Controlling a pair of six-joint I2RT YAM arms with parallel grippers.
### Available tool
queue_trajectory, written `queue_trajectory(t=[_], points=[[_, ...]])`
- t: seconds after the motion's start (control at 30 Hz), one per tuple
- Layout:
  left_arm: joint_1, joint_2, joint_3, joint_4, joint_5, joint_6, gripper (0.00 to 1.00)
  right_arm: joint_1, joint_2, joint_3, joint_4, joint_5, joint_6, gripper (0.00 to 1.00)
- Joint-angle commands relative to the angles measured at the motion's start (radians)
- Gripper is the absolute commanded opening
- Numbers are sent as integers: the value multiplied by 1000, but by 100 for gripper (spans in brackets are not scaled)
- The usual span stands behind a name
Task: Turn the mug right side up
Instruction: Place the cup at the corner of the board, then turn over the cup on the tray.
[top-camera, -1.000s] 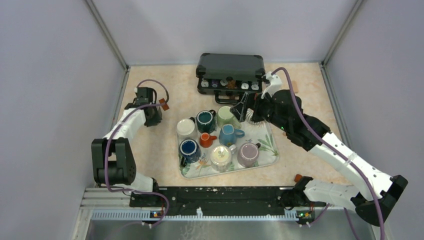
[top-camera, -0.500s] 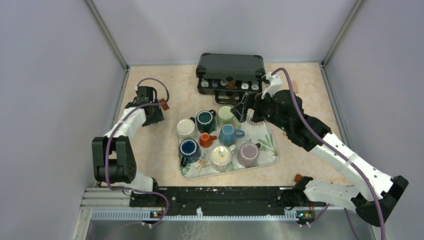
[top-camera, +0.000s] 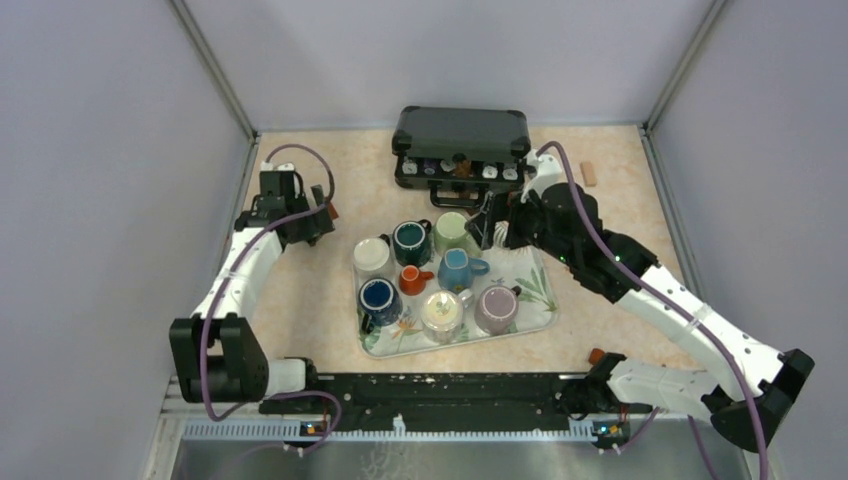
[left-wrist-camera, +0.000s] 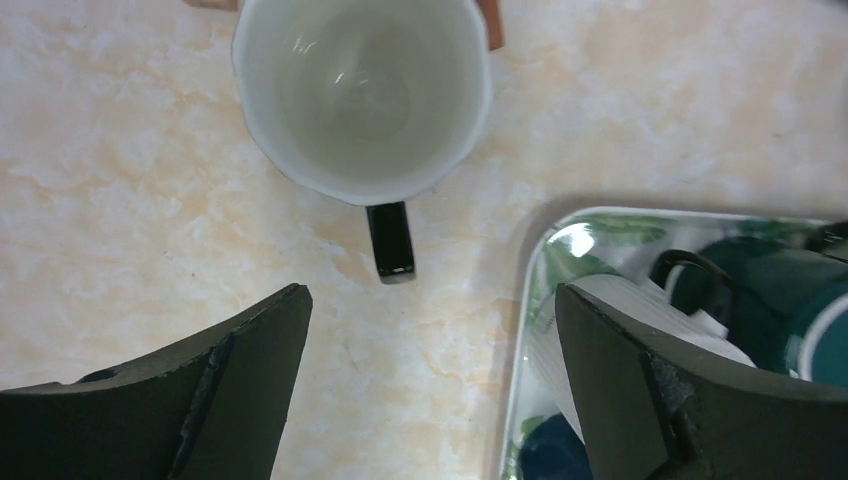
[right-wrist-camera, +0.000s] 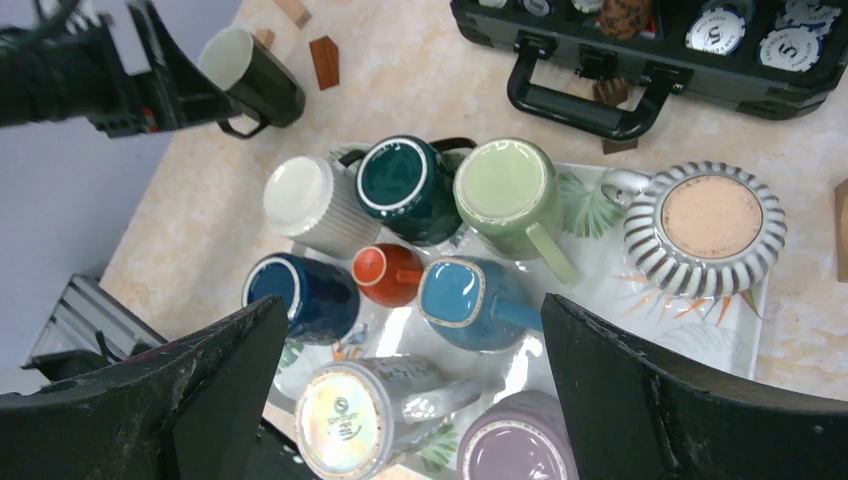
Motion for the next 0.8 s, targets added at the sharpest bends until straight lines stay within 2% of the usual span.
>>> queue_trajectory(t=[0.0,0.2,0.4,0.53,0.77], points=[[4,-104,37,-5,142,25,99,13,12,-22,-26,-28,-41,99],[-12,-175,74,-32,268,44,99,13,-23,-128,-42,-29,-46,99],[-168,-192,110,-33,311,36,99,12,-59,-245,-49,-44,-22,99],[-272,-179,129,-22,321,24,99,13,-25,-260,-27,-14,-42,99],[-382,-162,130,13,350,-16,99,13,118,-224,101,-80,-188,99]])
